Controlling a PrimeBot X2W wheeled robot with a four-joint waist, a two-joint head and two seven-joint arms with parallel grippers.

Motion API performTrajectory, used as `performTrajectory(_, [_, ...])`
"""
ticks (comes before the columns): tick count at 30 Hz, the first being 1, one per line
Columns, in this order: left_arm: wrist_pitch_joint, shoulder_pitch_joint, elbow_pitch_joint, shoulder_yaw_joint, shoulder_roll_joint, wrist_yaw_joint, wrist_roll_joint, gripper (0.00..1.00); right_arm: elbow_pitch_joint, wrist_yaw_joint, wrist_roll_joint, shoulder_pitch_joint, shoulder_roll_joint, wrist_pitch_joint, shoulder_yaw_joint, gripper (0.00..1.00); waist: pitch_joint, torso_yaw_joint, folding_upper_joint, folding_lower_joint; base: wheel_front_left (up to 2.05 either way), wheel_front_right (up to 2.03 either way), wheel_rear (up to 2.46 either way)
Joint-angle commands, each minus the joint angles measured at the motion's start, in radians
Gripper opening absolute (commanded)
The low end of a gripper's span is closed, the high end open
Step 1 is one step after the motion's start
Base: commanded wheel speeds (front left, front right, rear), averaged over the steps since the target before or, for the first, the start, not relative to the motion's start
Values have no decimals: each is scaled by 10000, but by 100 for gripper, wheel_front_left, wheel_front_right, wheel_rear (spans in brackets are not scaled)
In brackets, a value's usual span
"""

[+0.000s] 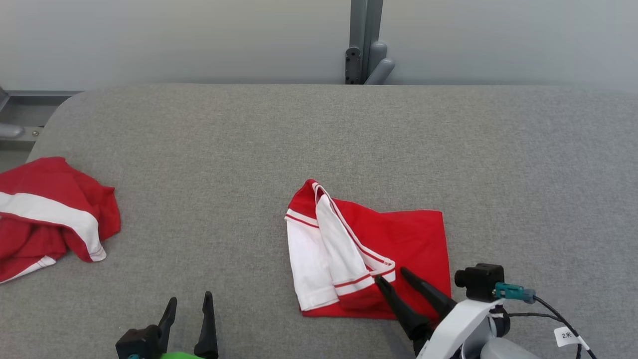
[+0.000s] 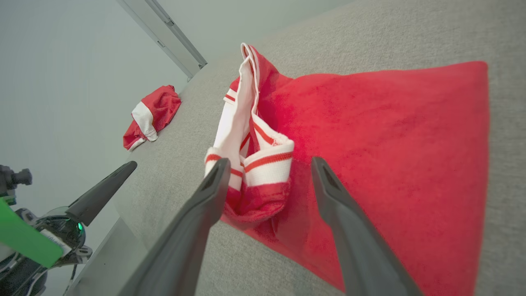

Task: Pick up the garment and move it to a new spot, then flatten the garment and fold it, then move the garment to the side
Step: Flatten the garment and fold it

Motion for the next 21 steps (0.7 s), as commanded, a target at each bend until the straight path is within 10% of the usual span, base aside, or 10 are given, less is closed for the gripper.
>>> performTrajectory(1, [3, 34, -50, 22, 31, 4, 47, 100, -45, -2, 68, 86, -20, 41, 50, 100, 17, 9, 0, 0, 0, 0, 0])
performTrajectory(6, [3, -104, 6, -41, 31, 58, 15, 100, 79, -2, -293, -207, 39, 234, 489, 100, 87, 29, 0, 0, 0, 0, 0])
performTrajectory(9, [3, -198, 16, -80, 31, 83, -32, 100, 124, -2, -495, -458, 127, 271, 774, 0, 135, 53, 0, 0, 0, 0, 0])
performTrajectory(17, [3, -257, 77, -77, 31, 87, -77, 100, -4, -2, -630, -1320, 615, 534, 2043, 0, 186, 185, 0, 0, 0, 0, 0])
performTrajectory(18, [3, -258, 81, -59, 31, 97, -89, 100, 57, -2, -561, -1407, 705, 556, 2190, 68, 174, 197, 0, 0, 0, 0, 0])
performTrajectory(19, [3, -252, 83, -56, 31, 95, -91, 100, 116, -2, -456, -1467, 809, 669, 2380, 100, 153, 212, 0, 0, 0, 0, 0])
performTrajectory(21, [3, -232, 90, -29, 31, 108, -79, 100, 124, -2, -291, -1715, 979, 567, 2648, 100, 94, 232, 0, 0, 0, 0, 0])
